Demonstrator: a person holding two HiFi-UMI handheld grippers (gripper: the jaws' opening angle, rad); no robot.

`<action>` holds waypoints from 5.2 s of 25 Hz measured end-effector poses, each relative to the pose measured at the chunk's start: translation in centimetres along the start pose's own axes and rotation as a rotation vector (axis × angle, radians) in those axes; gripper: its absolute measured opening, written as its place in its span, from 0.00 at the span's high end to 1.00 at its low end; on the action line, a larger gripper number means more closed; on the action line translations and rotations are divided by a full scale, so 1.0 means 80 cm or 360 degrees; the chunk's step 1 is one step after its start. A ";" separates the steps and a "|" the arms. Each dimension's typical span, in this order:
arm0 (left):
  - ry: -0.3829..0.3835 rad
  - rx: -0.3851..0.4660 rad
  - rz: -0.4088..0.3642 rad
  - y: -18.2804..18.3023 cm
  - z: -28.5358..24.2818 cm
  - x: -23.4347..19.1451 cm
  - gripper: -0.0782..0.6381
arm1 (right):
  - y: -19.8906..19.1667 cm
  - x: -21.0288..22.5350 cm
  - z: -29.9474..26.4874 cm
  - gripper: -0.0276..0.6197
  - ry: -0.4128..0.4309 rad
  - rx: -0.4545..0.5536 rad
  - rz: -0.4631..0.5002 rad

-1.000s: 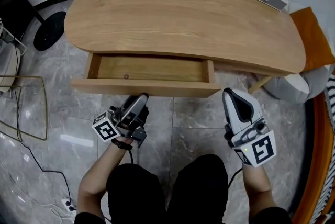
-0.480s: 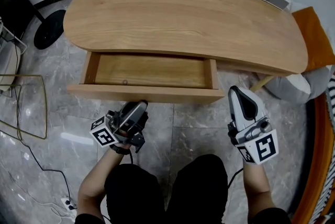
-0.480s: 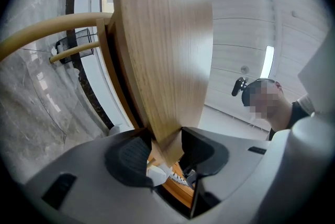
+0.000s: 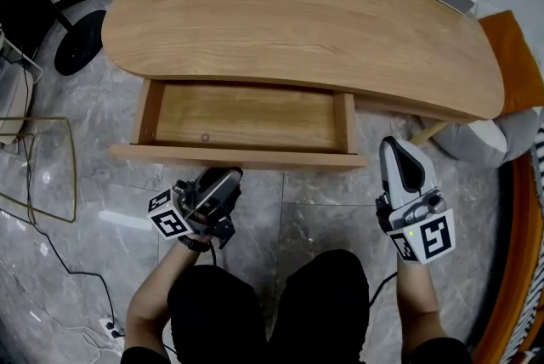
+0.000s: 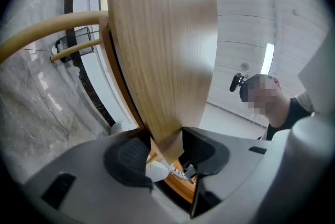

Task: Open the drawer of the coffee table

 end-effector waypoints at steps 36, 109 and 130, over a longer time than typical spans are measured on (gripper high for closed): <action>0.0363 -0.0573 -0.0126 0.015 0.026 0.045 0.88 | 0.019 0.024 -0.048 0.95 -0.0210 -0.0277 -0.0167; 0.0759 -0.0356 -0.1610 0.605 -0.307 0.776 0.88 | 0.800 -0.003 0.100 0.95 -0.0523 -0.0190 -0.0094; 0.0943 -0.0071 -0.1727 0.628 -0.264 0.835 0.88 | 0.847 0.019 0.097 0.95 -0.0564 -0.0065 -0.0004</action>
Point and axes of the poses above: the fingertips, and each gripper's own axes: z backward along the fingers, x to its right, y out of its top, the point moved 10 cm from there along z, backward along the fingers, and after that the axes turned 6 degrees about -z, right-handed, at the moved point
